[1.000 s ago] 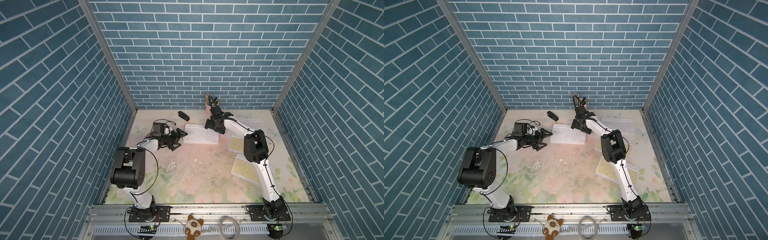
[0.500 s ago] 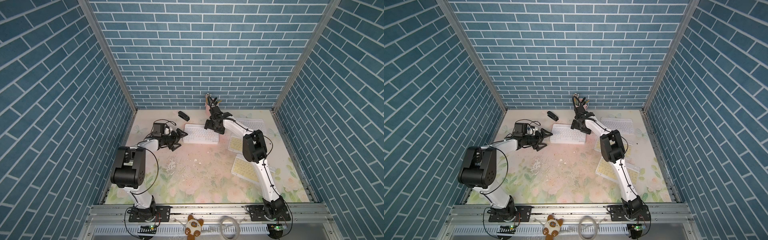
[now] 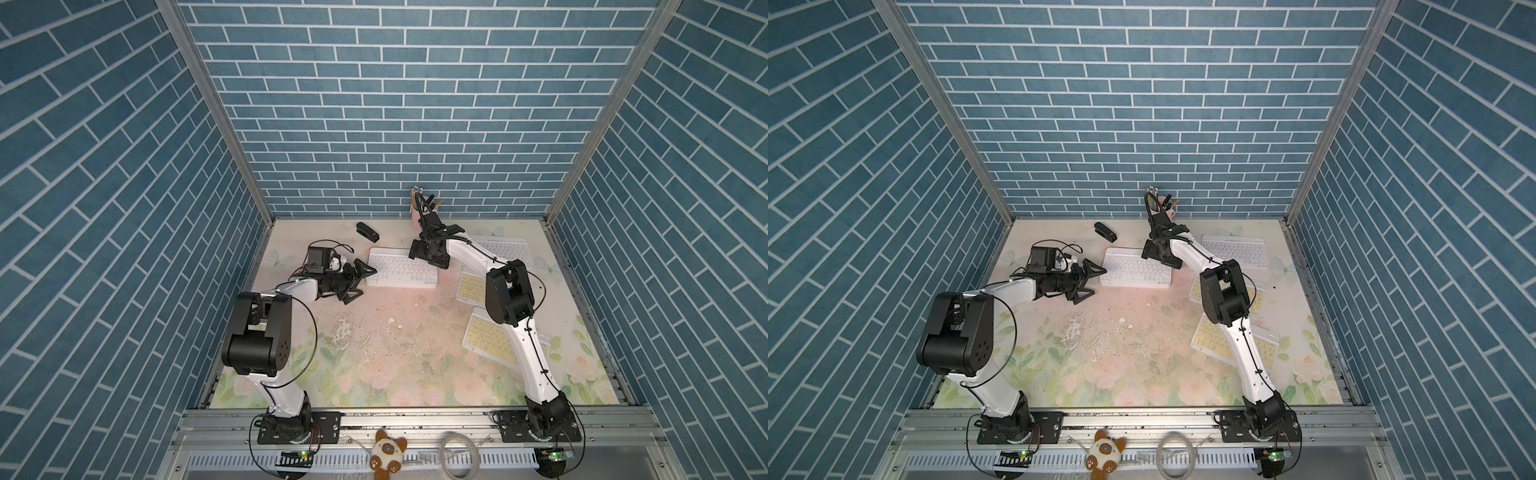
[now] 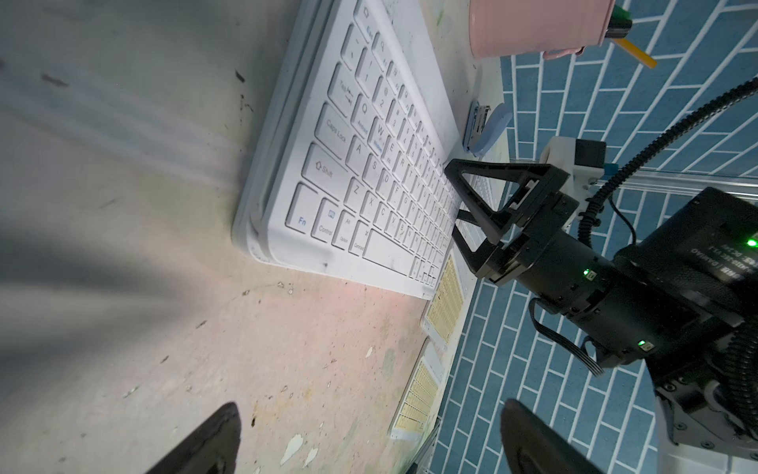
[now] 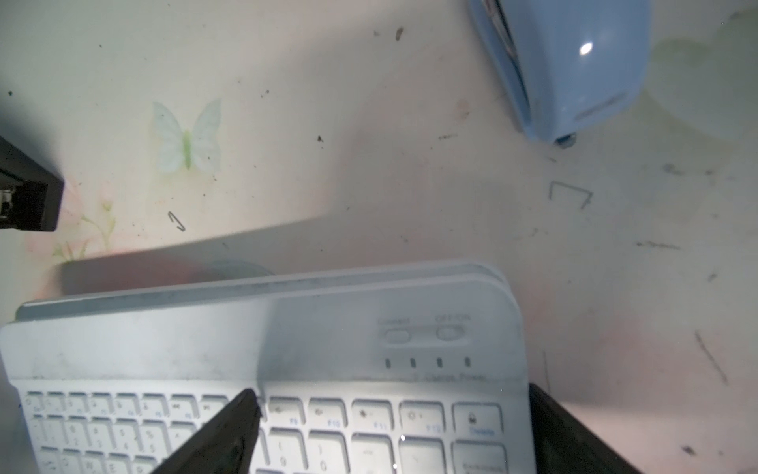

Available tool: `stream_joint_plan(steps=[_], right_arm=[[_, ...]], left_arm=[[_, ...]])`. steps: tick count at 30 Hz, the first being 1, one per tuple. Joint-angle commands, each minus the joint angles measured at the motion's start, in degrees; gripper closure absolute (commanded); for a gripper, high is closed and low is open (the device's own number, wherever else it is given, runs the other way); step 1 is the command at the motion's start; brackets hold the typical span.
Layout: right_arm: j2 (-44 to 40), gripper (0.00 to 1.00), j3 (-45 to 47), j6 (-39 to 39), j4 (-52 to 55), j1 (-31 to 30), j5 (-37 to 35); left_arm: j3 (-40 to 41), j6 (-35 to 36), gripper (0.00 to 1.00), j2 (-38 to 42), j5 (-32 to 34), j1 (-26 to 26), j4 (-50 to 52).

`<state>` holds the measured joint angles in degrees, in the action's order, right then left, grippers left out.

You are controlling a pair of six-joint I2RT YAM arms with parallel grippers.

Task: Stack the numeric keypads
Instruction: Adjust the numeric keypads at the center of the board, then move the numeric keypad to the center of the board.

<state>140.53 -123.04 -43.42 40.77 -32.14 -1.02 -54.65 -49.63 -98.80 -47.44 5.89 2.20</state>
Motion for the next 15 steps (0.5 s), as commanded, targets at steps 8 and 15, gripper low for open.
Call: stream_joint_plan(steps=[8, 15], right_arm=[[-19.9, 0.01, 18.3, 1.7, -6.7, 2.2, -2.9], [-38.6, 0.01, 38.7, 3.3, -10.5, 5.0, -4.0]], left_arm=[[-8.5, 11.4, 0.0, 4.8, 4.7, 4.7, 16.2], [-17.1, 20.5, 0.0, 5.0, 12.7, 15.0, 25.5]])
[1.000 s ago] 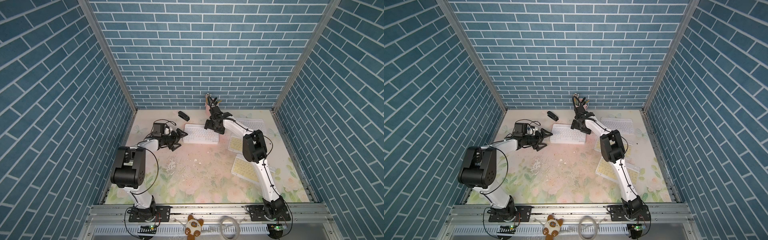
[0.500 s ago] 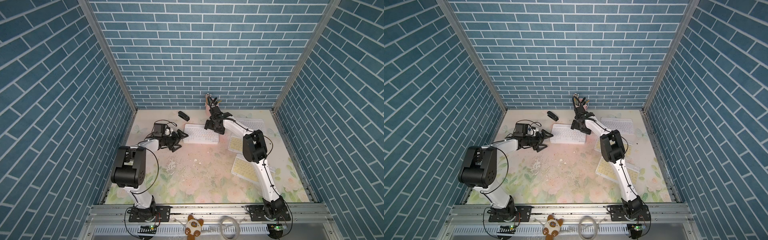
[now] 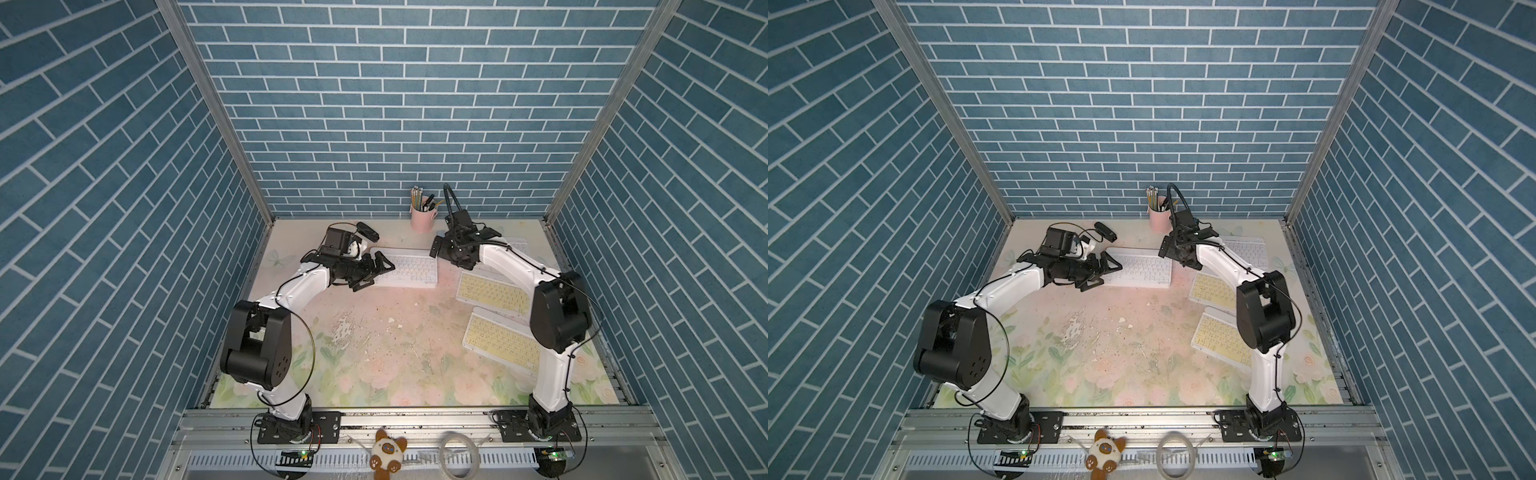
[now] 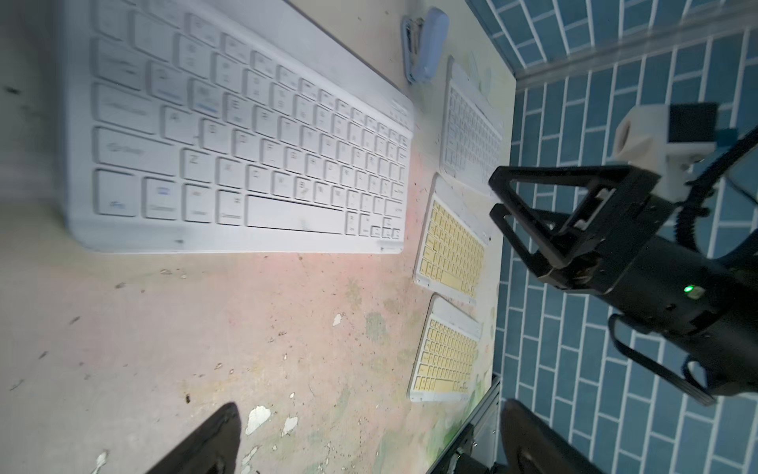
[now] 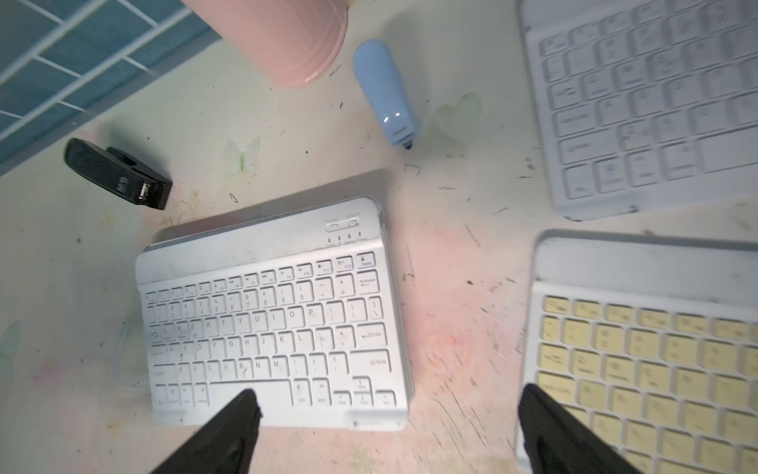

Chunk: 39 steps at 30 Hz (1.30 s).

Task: Stack the numeric keypads
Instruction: Move the numeric keypad to the center of the board.

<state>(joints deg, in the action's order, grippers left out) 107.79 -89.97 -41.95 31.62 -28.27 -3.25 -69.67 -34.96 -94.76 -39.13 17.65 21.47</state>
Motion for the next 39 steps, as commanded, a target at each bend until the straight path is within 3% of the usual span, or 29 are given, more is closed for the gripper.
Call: stream_joint_plan(steps=[1, 7, 14, 17, 23, 28, 32, 39], right_arm=[[-9.2, 0.01, 9.0, 1.8, -1.6, 1.8, -1.8], [-27.2, 0.01, 24.5, 2.1, 2.7, 5.0, -6.2], [-45.8, 0.01, 40.8, 0.3, 8.8, 12.4, -7.2], [-50.3, 0.01, 45.7, 0.0, 9.3, 17.5, -3.9], [-53.0, 0.01, 51.0, 1.1, 11.3, 25.7, -1.5], [-54.3, 0.02, 54.3, 2.0, 11.4, 32.6, 0.6], [-52.1, 0.01, 55.8, 0.9, 8.2, 36.5, 6.3], [-44.7, 0.02, 57.8, 2.9, 2.4, 37.1, 7.9]], left_arm=[[-2.9, 6.6, 0.0, 0.7, 5.1, 4.7, 6.5], [-8.3, 13.2, 0.0, -0.9, 15.4, 15.0, 9.5], [-14.3, 30.4, 0.0, -2.4, 42.1, 32.9, 9.5], [-17.3, 32.5, 0.0, -5.2, 48.3, 36.3, 9.6], [-25.7, 29.1, 0.0, -12.5, 47.0, 36.2, 15.4], [-25.2, 26.6, 0.0, -14.4, 41.2, 36.2, 13.6], [-25.0, 24.0, 0.0, -16.3, 37.0, 36.0, 13.8], [-20.5, 17.6, 0.0, -16.5, 26.1, 32.9, 9.6]])
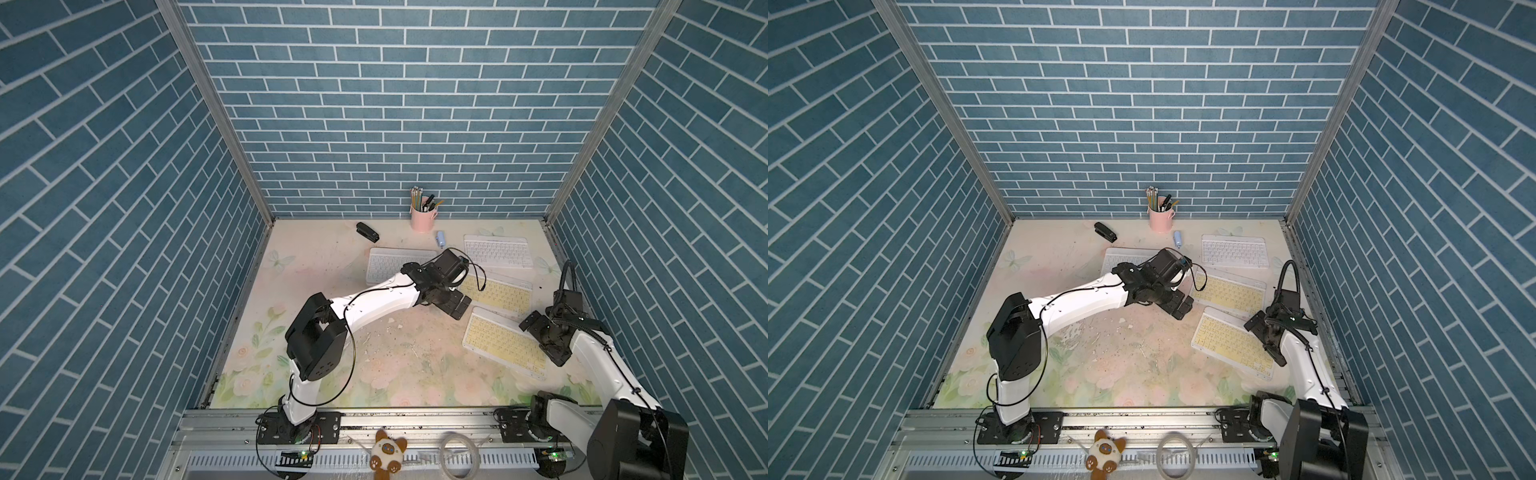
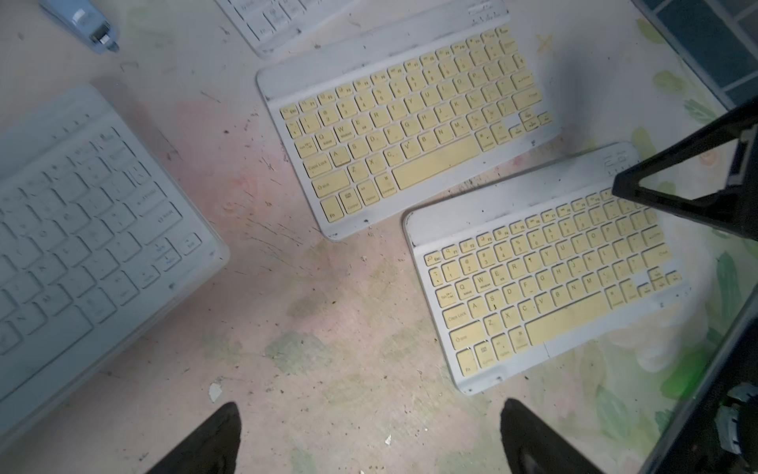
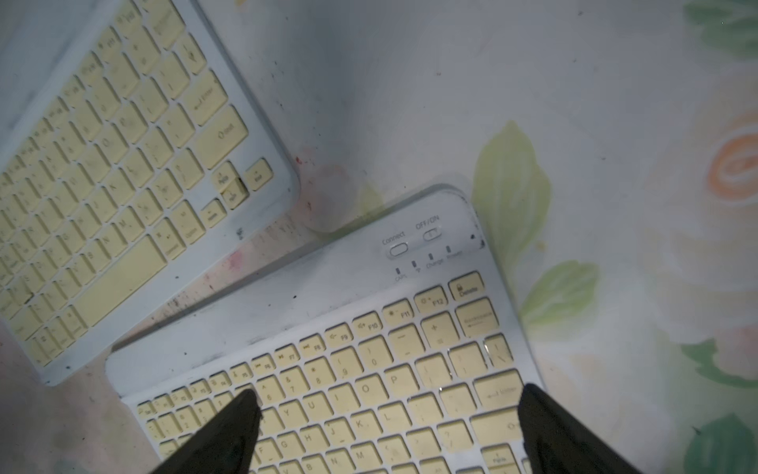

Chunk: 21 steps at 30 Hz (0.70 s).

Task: Stack the numeric keypads
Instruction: Move the numeric keypad to the center of the board.

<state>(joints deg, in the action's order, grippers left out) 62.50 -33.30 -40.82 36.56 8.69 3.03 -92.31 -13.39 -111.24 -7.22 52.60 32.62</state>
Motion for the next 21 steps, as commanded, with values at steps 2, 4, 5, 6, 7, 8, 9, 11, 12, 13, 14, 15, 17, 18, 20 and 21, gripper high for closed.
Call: stream_joint_plan(steps=[2, 4, 5, 6, 7, 8, 9, 11, 12, 13, 14, 15, 17, 18, 20, 21], right_arm=[[1.2, 0.02, 1.5, 2.4, -3.7, 0.2, 1.6], [2.5, 0.02, 1.3, 3.6, -4.2, 0.2, 1.6], [3.3, 0.01, 1.3, 4.3, -4.5, 0.2, 1.6], [3.9, 0.01, 1.3, 4.7, -4.9, 0.2, 1.6], [4.5, 0.02, 1.4, 5.3, -5.3, 0.1, 3.3], [5.0, 0.01, 1.5, 5.8, -5.9, 0.0, 3.8], [5.5, 0.01, 1.6, 6.1, -6.4, -0.1, 4.1], [6.9, 0.02, 1.4, 6.8, -7.8, -1.0, 5.1], [7.7, 0.01, 1.1, 7.0, -8.2, -1.8, 5.2], [8.7, 0.02, 0.7, 7.1, -8.5, -2.8, 5.2], [9.6, 0.01, 0.1, 7.3, -8.9, -4.0, 4.9], [10.4, 0.01, -0.4, 7.5, -9.1, -5.5, 4.5], [12.6, 0.01, -2.1, 8.0, -9.0, -9.1, 2.6], [13.7, 0.01, -2.8, 8.1, -9.0, -10.3, 2.3], [15.6, 0.01, -4.0, 7.8, -9.6, -13.0, 2.3], [16.3, 0.01, -4.6, 7.5, -9.8, -14.4, 2.3]], left_arm=[[4.3, -6.0, 0.01, 0.6, -8.5, -4.0, -3.4], [5.8, -7.1, 0.0, 1.2, -10.3, -5.5, -4.5], [6.4, -7.4, 0.0, 1.6, -10.6, -6.2, -4.6], [6.9, -7.5, 0.0, 1.9, -10.8, -6.7, -4.8], [7.4, -7.9, 0.01, 2.4, -11.0, -7.2, -5.1], [8.0, -8.2, 0.0, 2.7, -11.4, -7.6, -5.3], [8.5, -8.7, 0.0, 3.0, -11.8, -8.0, -5.6], [9.7, -9.8, 0.0, 3.5, -13.0, -9.1, -6.5], [10.1, -10.2, 0.0, 3.8, -13.4, -9.5, -6.8], [10.7, -10.7, 0.0, 4.0, -13.8, -10.0, -7.2], [11.2, -11.0, 0.0, 4.4, -14.0, -10.5, -7.3], [11.7, -11.1, 0.0, 4.7, -14.0, -10.9, -7.5], [12.8, -11.2, 0.01, 5.7, -14.0, -11.7, -7.5], [13.3, -11.4, 0.0, 6.1, -14.0, -12.0, -7.5], [14.4, -11.4, 0.0, 7.1, -13.8, -12.8, -7.5], [14.9, -11.5, 0.0, 7.5, -13.9, -13.2, -7.6]])
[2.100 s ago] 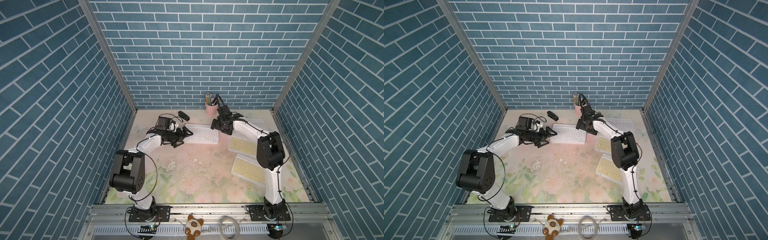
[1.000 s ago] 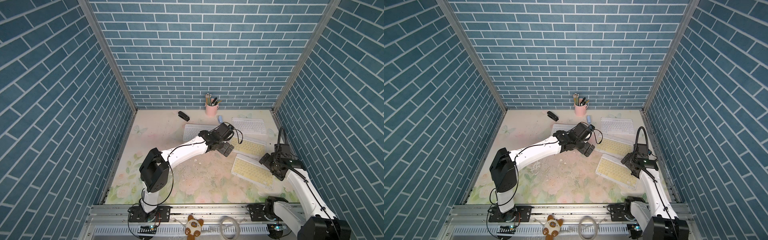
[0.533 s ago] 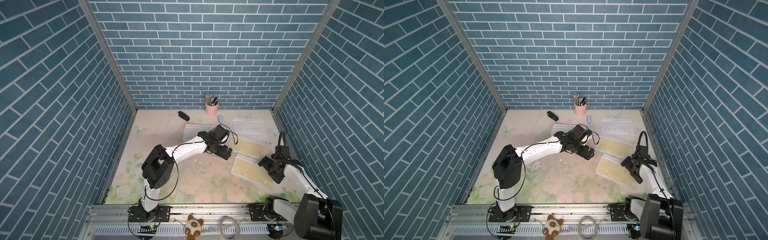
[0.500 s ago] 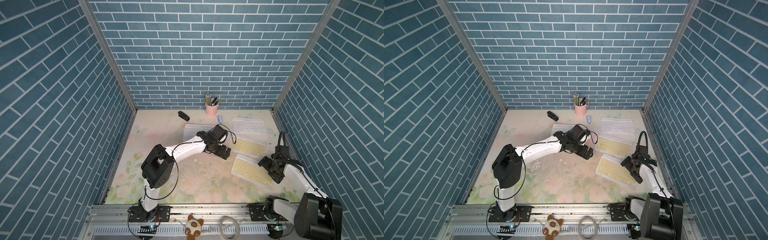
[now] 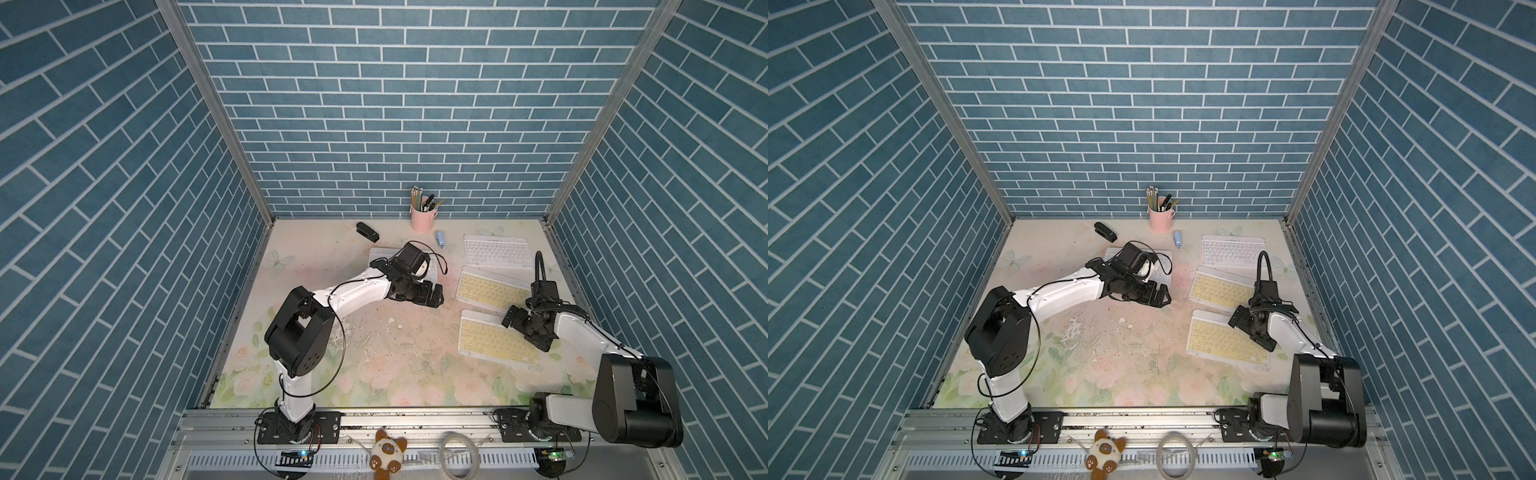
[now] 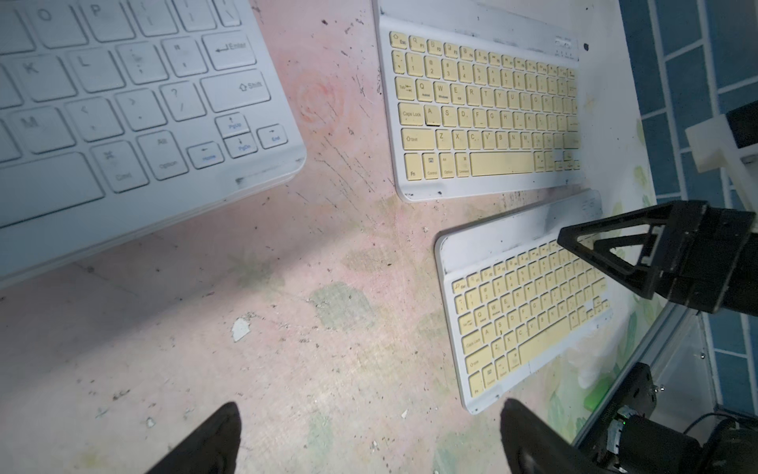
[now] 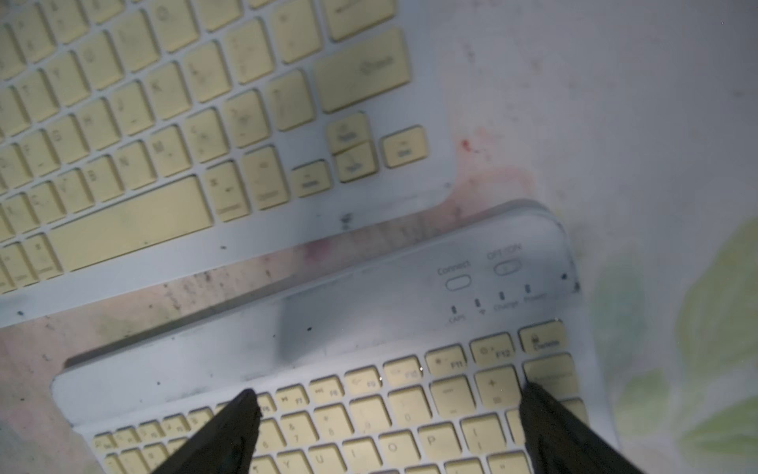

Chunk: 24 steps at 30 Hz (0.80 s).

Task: Stack the numeric keypads
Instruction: Move the numeric keypad to the center of the board.

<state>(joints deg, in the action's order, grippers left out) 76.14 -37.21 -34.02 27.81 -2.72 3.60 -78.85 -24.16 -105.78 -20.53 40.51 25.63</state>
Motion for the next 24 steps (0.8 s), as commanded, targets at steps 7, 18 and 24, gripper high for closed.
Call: stream_joint_plan(steps=[7, 18, 24], right_arm=[[6.9, 0.01, -3.4, -7.5, -4.2, -14.6, 0.9], [-3.8, 0.01, -7.5, -4.9, 7.6, -15.8, -3.0], [-3.0, 0.02, -3.6, -1.2, 6.7, -7.9, -0.9]], left_arm=[[8.1, -2.3, 0.0, 6.5, -2.1, -4.1, -2.3], [14.5, -3.4, 0.0, 10.2, -4.5, -5.5, -3.1], [16.1, -4.9, 0.01, 11.8, -6.1, -5.5, -4.2]])
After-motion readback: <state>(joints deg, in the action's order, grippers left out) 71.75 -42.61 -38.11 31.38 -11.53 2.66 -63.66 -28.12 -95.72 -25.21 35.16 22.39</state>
